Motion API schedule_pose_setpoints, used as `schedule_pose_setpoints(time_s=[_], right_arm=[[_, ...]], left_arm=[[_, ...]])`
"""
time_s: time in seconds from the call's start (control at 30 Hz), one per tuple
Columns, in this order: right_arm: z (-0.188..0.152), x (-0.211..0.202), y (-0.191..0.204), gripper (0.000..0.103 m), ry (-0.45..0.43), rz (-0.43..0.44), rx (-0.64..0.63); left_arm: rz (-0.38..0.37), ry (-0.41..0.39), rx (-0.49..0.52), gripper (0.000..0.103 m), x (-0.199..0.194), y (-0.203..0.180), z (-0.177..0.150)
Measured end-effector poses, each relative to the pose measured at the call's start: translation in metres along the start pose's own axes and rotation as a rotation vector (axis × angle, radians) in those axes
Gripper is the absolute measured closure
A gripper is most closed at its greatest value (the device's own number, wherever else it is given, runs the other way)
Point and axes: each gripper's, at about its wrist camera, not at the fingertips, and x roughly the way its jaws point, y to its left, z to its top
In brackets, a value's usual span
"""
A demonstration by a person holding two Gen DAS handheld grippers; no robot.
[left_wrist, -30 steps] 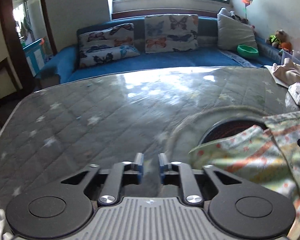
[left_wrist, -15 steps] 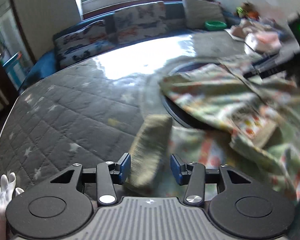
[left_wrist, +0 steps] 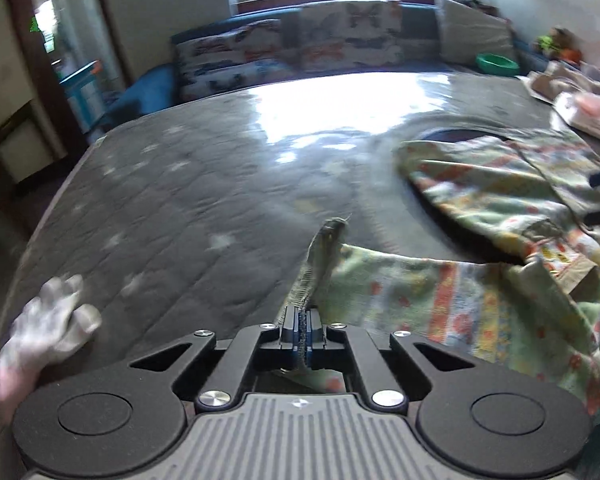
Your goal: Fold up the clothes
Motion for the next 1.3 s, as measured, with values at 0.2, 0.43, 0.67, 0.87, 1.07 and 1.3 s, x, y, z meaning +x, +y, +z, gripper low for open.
schedule_pose_setpoints(time_s=[0.2,0.43,0.67,0.87,1.07,1.3], right_arm=[[-0.005,-0.004,0.046,0.043,-0.012,0.089,-0.068],[-0.01,0.015,0.08,0.043,-0.013,0.12,-0.098],[-0.016,0.012,0.095,0.043,-0.014,0.155,-0.111],[-0.033,-0.005,0.11,0.045,0.026,0.176,-0.199],[-0.056,-0.045,0.098,0.052,0.038,0.22,-0.194],[-0.083,-0.079,0.093,0.053,0.058,0.237,-0.227]], left_arm=[[0.097,0.036,-0.089,0.1,-0.028,0.039,-0.025],[0.152,0.051,-0.145,0.1,-0.034,0.063,-0.041],[0.171,0.067,-0.136,0.099,-0.021,0.068,-0.038],[0.176,0.08,-0.126,0.099,-0.012,0.069,-0.039],[0.184,0.084,-0.111,0.098,-0.009,0.067,-0.039],[0.196,0.09,-0.109,0.088,-0.01,0.069,-0.039]])
